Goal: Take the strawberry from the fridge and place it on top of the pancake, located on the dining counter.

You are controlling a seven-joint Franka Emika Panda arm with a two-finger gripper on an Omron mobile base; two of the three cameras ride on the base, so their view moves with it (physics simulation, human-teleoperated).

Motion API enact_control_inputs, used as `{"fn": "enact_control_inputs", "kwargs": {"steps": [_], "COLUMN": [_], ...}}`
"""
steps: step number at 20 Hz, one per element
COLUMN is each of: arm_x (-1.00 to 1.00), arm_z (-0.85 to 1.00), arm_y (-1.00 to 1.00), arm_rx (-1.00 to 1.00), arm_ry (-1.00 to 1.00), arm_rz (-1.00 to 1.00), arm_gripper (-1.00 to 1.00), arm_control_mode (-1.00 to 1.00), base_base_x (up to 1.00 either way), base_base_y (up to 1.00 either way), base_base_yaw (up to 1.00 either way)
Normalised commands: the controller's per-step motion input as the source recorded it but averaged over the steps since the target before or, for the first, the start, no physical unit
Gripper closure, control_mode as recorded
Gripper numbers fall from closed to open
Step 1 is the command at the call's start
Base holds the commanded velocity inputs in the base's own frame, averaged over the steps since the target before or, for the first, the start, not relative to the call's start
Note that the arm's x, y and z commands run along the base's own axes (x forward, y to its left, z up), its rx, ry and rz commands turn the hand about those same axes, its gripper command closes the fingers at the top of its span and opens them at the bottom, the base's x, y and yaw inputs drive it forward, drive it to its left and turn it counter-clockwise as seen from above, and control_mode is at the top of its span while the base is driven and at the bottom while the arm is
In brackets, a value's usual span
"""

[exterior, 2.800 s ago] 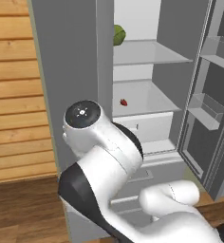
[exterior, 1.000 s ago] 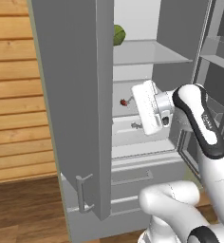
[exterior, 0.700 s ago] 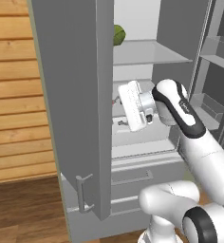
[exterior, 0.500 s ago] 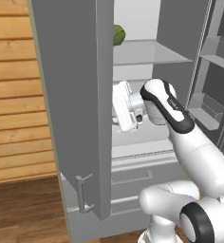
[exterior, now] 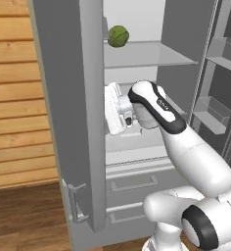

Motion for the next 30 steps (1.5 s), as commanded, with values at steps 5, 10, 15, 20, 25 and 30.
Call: {"fn": "enact_control_inputs", "kwargs": {"steps": [5, 10, 15, 20, 25, 30], "arm_x": [0.0, 0.0, -0.01, -0.19, -0.04, 0.12], "arm_z": [-0.08, -0.05, -0.01, 0.0, 0.1, 0.0], "arm_y": [0.64, 0.5, 0.27, -0.09, -0.57, -0.93], "arm_rx": [0.0, 0.0, 0.0, 0.0, 0.01, -0.18], "arm_ry": [0.0, 0.0, 0.0, 0.0, 0.0, 0.0], "arm_rz": [0.0, -0.02, -0.03, -0.03, -0.05, 0.01], "arm_gripper": [-1.0, -1.0, -1.0, -1.0, -1.0, -1.0], "arm_control_mode": [-1.0, -1.0, -1.0, -1.0, -1.0, -1.0], "base_base_x": [0.0, 0.0, 0.0, 0.0, 0.0, 0.0], "base_base_y": [0.0, 0.0, 0.0, 0.0, 0.0, 0.0], "base_base_yaw": [0.0, 0.0, 0.0, 0.0, 0.0, 0.0]}}
